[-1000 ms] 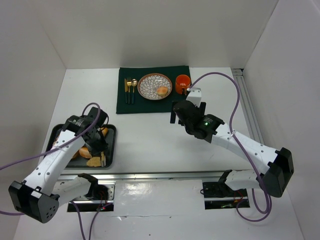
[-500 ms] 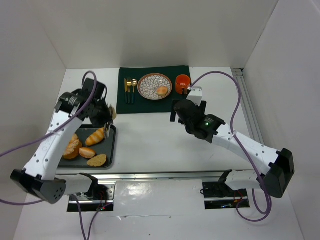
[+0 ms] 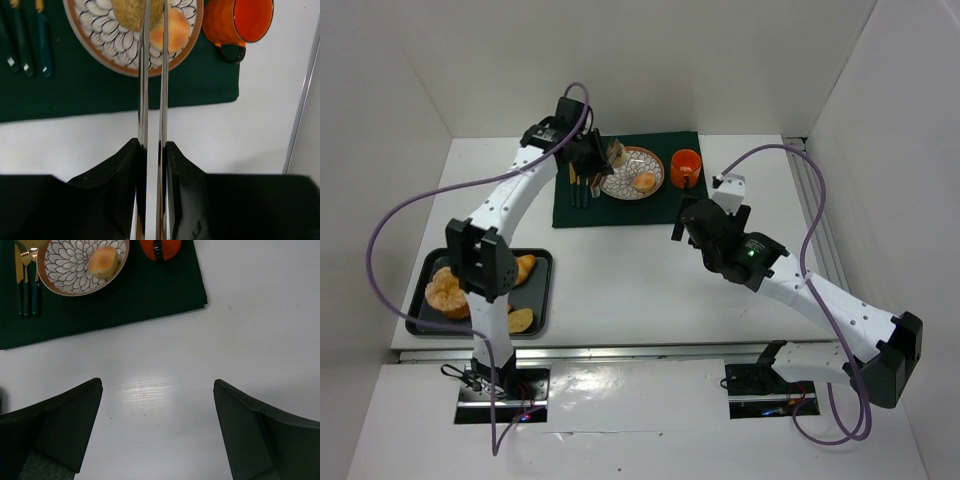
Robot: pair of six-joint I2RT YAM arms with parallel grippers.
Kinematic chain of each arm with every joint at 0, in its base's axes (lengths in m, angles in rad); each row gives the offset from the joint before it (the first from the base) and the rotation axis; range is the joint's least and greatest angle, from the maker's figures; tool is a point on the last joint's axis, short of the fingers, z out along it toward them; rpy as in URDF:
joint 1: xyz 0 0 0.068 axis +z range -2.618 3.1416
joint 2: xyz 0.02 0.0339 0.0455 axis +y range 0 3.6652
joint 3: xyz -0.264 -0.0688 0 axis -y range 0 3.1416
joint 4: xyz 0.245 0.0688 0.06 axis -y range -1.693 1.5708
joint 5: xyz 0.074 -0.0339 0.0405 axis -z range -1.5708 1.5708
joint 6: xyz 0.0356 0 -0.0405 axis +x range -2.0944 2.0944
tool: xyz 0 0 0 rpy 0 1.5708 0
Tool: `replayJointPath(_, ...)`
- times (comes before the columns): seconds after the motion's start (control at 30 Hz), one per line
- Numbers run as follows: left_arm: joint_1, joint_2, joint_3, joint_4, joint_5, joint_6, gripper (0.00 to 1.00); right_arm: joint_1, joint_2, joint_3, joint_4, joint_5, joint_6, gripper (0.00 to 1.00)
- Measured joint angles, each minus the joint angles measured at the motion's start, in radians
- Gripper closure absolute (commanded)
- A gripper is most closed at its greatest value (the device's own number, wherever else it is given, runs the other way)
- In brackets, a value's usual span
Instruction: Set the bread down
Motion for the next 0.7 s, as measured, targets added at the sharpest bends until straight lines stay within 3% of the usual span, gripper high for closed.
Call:
replayJointPath(0.13, -0.009, 0.177, 0.111, 0.055, 0.034, 0.015, 0.59, -0.005, -0.016, -0.004, -0.014, -0.002, 0.032, 0.01)
replayJointPath(0.33, -0.025, 0.274, 0.136, 0.06, 0.045, 0.021, 0.42, -0.007, -0.022, -0.011, -0.05, -0.001, 0.048, 0.01)
replayJointPath(0.7, -0.051, 0.21, 0.157, 0.031, 0.009, 0.072, 0.38, -0.008, -0.017, -0.011, -0.058, -0.01, 0.045, 0.01)
